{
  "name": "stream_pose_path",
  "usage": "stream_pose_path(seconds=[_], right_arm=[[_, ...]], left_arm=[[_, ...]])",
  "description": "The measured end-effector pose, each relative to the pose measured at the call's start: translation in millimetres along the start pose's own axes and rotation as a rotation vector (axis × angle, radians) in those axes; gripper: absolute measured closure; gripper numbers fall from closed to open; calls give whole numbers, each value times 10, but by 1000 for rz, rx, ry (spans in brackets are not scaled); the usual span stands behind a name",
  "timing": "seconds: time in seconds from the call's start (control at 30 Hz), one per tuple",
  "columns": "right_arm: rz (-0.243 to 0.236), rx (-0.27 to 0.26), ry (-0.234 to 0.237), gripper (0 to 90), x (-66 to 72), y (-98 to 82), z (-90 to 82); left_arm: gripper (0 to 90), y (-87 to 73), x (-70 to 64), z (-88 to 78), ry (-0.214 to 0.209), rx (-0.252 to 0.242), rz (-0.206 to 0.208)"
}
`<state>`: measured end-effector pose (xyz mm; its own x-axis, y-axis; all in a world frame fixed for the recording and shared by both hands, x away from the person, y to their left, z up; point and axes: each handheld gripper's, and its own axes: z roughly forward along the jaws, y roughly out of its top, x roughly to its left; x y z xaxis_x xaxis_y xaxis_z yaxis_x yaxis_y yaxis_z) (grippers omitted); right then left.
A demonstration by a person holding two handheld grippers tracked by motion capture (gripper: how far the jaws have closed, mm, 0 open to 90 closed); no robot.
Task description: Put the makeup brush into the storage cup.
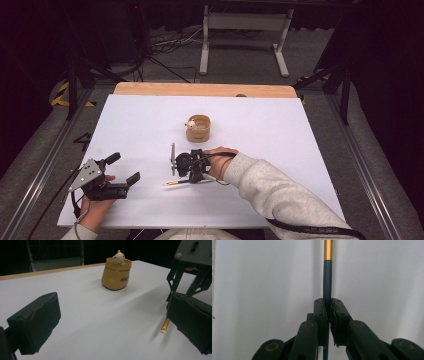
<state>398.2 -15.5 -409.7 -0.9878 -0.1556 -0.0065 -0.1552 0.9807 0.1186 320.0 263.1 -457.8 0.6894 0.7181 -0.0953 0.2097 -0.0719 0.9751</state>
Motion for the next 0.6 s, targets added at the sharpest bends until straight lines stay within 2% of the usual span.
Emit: stream_pose_path(seconds=[0.07, 0.3, 0.4, 0.6], right_arm=[[0, -6, -4, 836, -4, -2, -33], [38, -94, -36, 837, -22, -67, -263], [41, -130, -50, 836, -29, -100, -333], [62, -255, -87, 836, -27, -210, -501]], left_arm=[[1, 0, -1, 0, 0, 0, 0], [1, 0, 0, -2, 1, 0, 0], [1, 0, 0, -1, 1, 0, 0], [1, -1, -4, 2, 3, 0, 1]])
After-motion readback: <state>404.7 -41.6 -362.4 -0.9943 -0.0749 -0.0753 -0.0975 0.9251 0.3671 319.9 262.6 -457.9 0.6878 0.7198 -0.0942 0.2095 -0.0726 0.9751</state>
